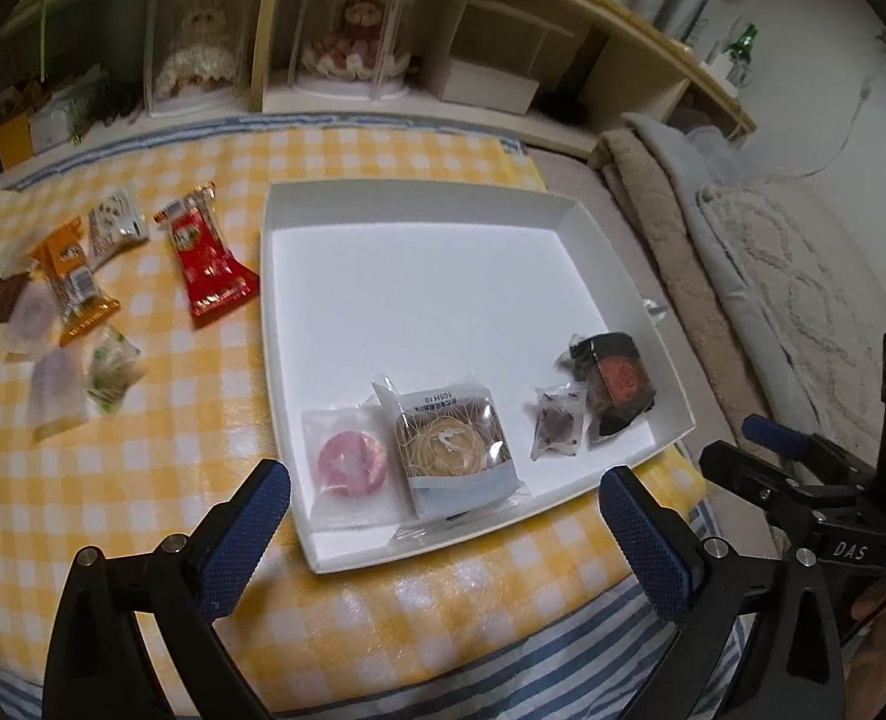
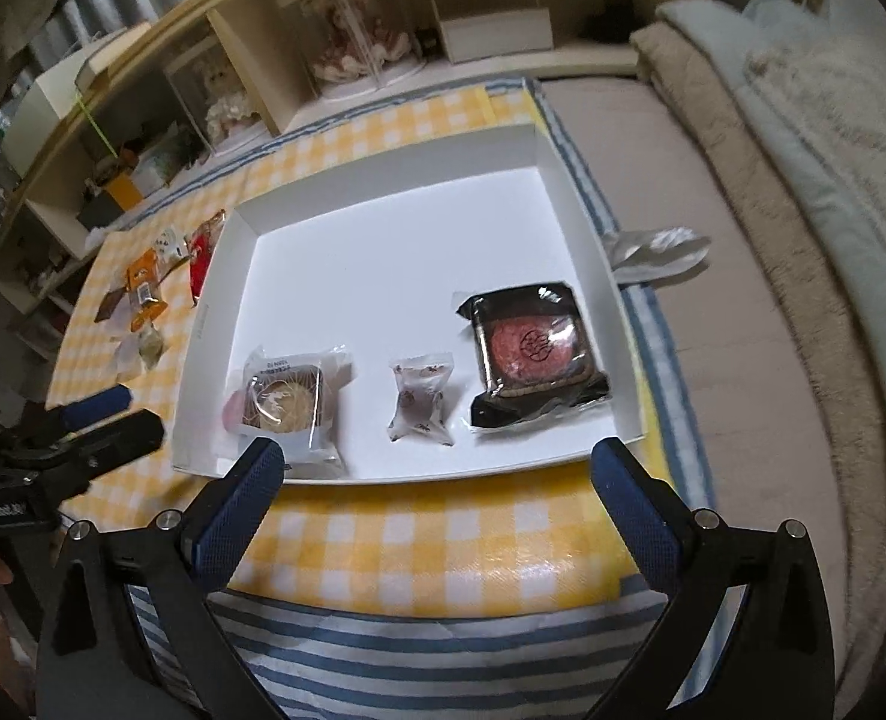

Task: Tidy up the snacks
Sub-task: 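Withdraw both tools from the tray toward the remaining snacks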

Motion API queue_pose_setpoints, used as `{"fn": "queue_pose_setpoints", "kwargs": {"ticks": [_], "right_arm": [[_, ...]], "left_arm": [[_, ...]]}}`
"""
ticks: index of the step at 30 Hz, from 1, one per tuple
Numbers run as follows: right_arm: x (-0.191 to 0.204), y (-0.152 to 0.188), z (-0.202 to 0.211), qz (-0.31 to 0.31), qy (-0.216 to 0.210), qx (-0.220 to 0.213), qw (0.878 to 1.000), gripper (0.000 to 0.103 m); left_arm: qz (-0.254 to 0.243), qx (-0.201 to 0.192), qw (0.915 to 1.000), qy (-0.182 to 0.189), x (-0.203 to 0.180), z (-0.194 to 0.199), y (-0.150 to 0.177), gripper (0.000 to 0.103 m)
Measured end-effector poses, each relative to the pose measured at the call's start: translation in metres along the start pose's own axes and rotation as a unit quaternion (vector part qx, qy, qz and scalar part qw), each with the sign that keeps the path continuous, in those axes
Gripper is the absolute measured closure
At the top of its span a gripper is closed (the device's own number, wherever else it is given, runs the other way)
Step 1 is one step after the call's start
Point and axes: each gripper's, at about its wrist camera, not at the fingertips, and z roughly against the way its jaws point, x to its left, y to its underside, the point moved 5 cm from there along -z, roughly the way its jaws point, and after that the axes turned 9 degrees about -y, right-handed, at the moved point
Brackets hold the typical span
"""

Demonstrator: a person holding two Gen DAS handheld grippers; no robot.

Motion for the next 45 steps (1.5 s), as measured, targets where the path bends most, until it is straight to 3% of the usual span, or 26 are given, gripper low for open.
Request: {"fn": "queue_pose_setpoints", "kwargs": {"ticks": [11, 24, 35, 45], "right_arm": [[0.031, -0.005, 0.040, 0.027, 0.010, -0.035, 0.999, 0.000], [0.099, -0.026, 0.065, 0.064, -0.004, -0.086, 0.994, 0.000], [0.167, -0.044, 0.024, 0.090, -0.028, -0.098, 0.991, 0.000], [0.232, -0.049, -0.056, 0.097, -0.081, -0.066, 0.990, 0.000]], "left_arm": [[-0.011, -0.047, 0.9988, -0.009, 0.028, 0.077, 0.003, 0.000], [0.017, -0.087, 0.9951, -0.045, 0.103, 0.159, 0.009, 0.000], [0.078, -0.101, 0.9831, -0.131, 0.195, 0.190, 0.013, 0.000], [0.154, -0.058, 0.9698, -0.180, 0.257, 0.156, 0.019, 0.000]]}}
